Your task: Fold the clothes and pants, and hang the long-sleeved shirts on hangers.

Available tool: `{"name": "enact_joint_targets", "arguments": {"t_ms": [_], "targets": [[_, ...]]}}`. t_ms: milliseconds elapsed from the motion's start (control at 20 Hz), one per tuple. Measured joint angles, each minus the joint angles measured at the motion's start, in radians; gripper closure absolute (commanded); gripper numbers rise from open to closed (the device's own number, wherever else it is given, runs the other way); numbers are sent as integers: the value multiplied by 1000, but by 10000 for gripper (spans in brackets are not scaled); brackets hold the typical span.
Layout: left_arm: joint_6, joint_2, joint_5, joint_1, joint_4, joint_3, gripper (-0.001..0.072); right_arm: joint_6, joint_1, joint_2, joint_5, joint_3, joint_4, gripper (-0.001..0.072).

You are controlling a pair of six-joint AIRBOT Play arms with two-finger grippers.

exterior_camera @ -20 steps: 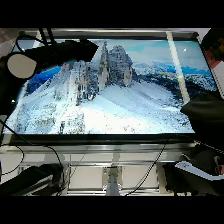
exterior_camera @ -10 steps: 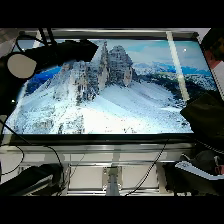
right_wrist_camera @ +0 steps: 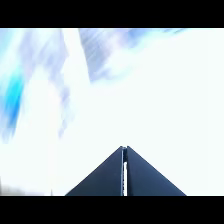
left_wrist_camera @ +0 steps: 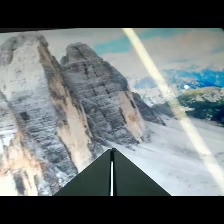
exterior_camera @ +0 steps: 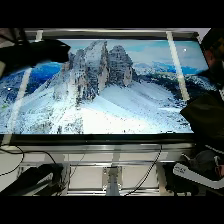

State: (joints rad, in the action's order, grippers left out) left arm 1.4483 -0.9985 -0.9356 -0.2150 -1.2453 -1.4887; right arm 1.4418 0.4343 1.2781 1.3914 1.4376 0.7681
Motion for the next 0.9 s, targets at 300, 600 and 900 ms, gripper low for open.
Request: {"name": "enact_joint_targets", "arguments": {"t_ms": [300,600,900], "targets": [[1,203,-174,151,-10,0,681,-20,-359,19,-113,0,-27,681],[3,317,-229,196,-10,-1,681,-24,-446,24,-169,0,-10,680],[3,350,-237,203,-10,0,681,-24,-459,24,-182,0,-7,680]]}}
